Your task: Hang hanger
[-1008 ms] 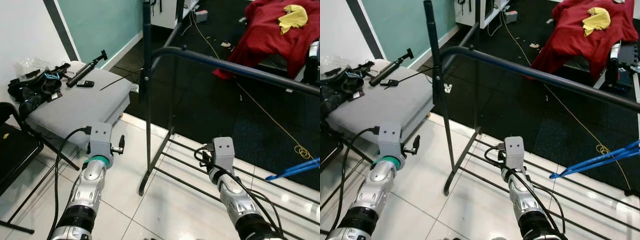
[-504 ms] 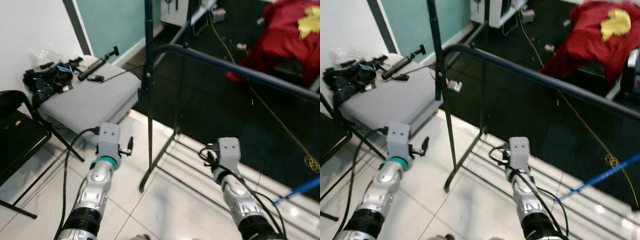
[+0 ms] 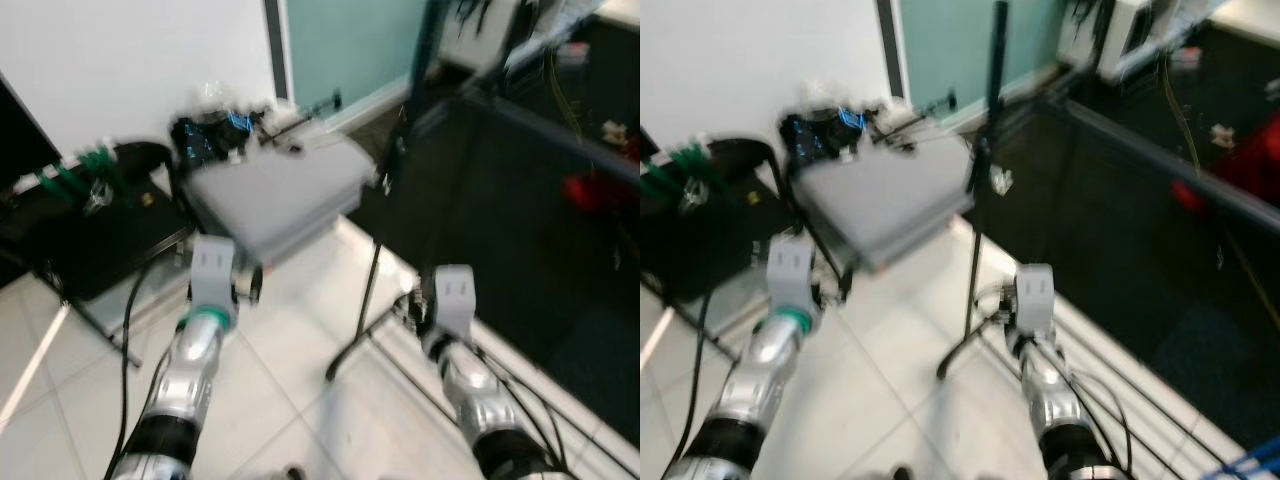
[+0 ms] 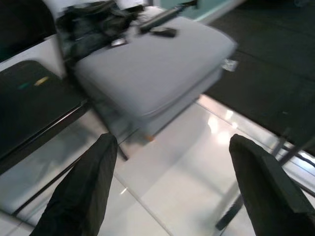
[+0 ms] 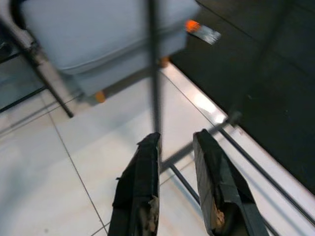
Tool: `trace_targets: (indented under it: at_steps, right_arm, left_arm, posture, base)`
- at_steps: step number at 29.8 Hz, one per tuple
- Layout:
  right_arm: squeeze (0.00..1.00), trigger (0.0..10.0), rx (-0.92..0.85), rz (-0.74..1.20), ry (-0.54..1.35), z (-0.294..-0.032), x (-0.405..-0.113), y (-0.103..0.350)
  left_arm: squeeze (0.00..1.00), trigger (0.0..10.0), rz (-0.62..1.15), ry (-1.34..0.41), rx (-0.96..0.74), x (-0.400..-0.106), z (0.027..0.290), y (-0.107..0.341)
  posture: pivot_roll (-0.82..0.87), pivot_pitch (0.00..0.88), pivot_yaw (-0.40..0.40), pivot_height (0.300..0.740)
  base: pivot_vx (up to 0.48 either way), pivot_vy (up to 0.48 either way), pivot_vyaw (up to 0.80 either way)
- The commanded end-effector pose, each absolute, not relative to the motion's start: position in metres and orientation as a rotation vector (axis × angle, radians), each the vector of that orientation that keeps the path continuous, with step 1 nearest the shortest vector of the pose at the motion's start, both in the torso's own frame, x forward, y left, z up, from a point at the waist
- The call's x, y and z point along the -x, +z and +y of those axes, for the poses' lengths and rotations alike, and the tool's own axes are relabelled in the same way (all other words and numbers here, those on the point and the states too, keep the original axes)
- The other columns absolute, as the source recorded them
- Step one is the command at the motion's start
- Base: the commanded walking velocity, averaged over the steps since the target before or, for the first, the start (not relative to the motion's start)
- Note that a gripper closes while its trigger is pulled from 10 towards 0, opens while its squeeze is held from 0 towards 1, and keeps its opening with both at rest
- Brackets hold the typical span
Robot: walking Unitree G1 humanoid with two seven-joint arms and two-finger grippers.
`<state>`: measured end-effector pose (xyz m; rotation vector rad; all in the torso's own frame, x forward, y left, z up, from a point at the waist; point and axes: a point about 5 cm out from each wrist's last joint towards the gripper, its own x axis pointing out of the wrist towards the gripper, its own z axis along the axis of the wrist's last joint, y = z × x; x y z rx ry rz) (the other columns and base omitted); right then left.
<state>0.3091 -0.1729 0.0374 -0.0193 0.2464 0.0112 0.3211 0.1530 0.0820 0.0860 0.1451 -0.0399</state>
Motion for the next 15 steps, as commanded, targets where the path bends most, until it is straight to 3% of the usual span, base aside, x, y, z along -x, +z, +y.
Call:
trace_targets:
  at_steps: [1,11,15]
  right_arm:
    - [0.00,10.0,0.009,0.275,0.026,-0.168,-0.303,0.029]
    - [0.00,10.0,0.014,0.310,0.031,-0.168,-0.300,0.023]
    - [0.00,10.0,0.025,0.369,0.012,-0.167,-0.294,0.010]
  left_arm:
    - [0.00,10.0,0.180,-0.021,-0.087,-0.316,0.160,0.075]
    - [0.00,10.0,0.226,-0.026,-0.109,-0.311,0.162,0.065]
    - [0.00,10.0,0.297,-0.019,-0.096,-0.304,0.165,0.047]
  posture:
    - [-0.02,0.013,0.052,0.740]
    - [-0.02,0.013,0.054,0.740]
    - [-0.05,0.027,0.106,0.740]
  base:
    - [0.000,0.000,0.80]
    - [0.000,0.000,0.80]
    - [0.000,0.000,0.80]
